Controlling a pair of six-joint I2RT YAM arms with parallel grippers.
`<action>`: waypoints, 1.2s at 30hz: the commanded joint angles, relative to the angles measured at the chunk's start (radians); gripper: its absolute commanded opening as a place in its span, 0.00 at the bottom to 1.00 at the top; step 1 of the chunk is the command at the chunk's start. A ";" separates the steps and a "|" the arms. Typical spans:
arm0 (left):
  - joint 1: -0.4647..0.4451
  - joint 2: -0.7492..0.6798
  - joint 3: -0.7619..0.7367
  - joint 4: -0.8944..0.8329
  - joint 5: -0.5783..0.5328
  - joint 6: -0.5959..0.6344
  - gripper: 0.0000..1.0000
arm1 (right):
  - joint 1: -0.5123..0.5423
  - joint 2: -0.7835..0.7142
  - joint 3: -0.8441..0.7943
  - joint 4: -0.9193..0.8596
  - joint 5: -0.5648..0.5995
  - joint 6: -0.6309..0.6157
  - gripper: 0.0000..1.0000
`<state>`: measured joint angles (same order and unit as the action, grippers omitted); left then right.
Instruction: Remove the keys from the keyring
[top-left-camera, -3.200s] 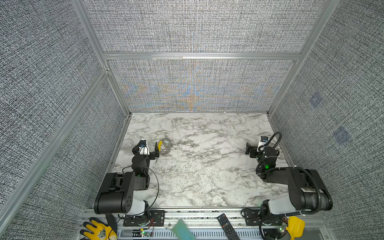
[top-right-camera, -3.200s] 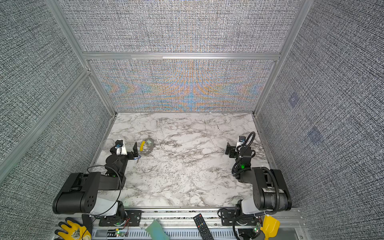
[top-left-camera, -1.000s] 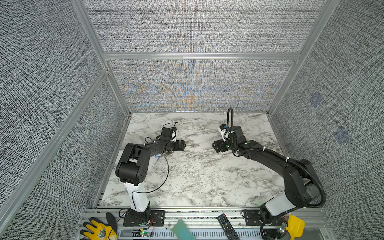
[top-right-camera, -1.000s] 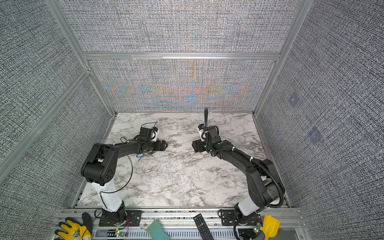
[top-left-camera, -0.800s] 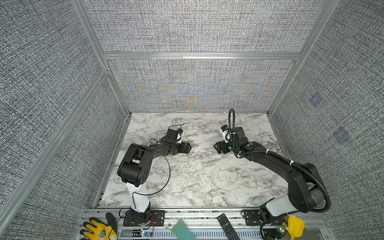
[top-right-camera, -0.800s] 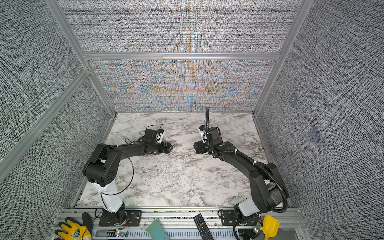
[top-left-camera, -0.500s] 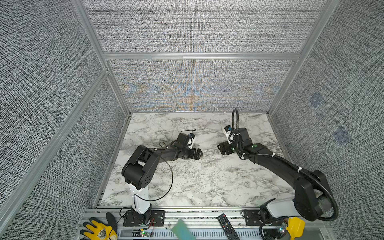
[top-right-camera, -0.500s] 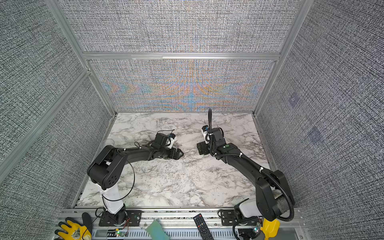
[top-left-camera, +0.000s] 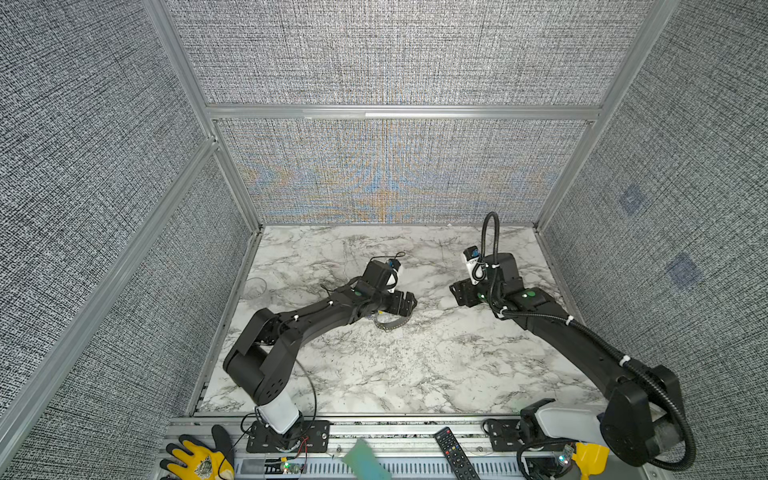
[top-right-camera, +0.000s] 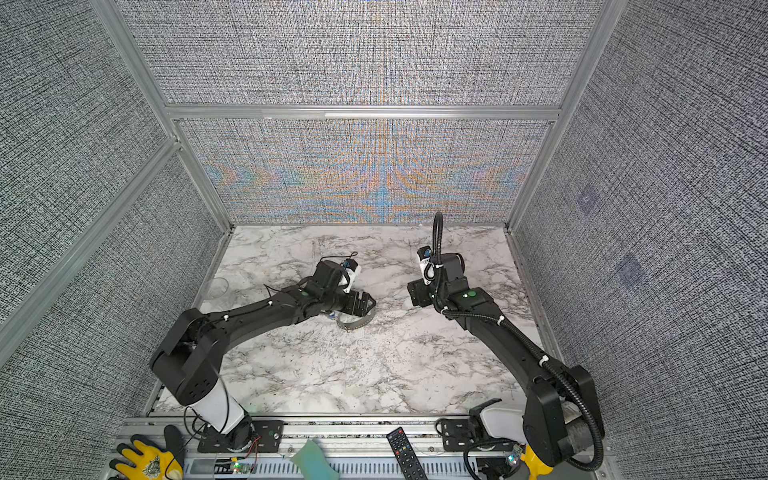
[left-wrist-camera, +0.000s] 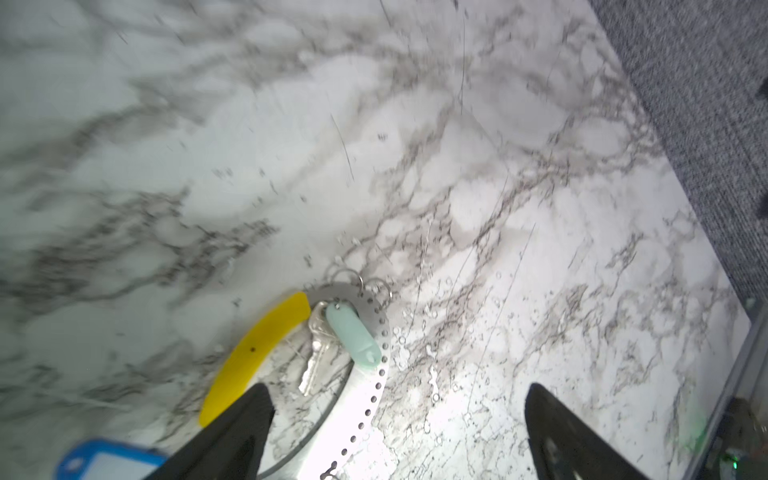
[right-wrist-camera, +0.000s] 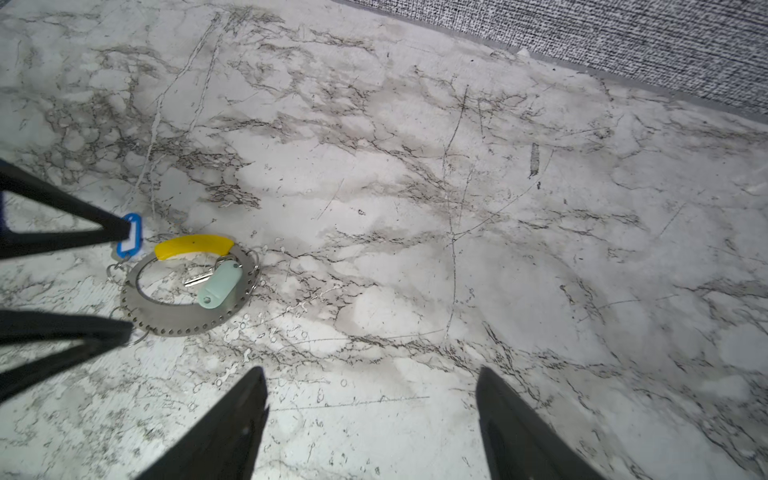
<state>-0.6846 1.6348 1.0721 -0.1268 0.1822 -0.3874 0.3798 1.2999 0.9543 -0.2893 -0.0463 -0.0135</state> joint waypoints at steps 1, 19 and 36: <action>0.031 -0.069 -0.003 -0.079 -0.129 -0.021 0.97 | 0.007 0.033 0.023 0.018 -0.105 -0.006 0.65; 0.521 -0.434 -0.332 0.110 0.091 -0.111 0.93 | 0.392 0.667 0.486 -0.104 -0.160 -0.051 0.32; 0.543 -0.435 -0.344 0.097 0.085 -0.074 0.88 | 0.442 0.856 0.649 -0.189 -0.146 -0.087 0.27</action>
<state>-0.1425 1.1976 0.7273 -0.0463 0.2615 -0.4736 0.8185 2.1509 1.5959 -0.4564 -0.1905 -0.0914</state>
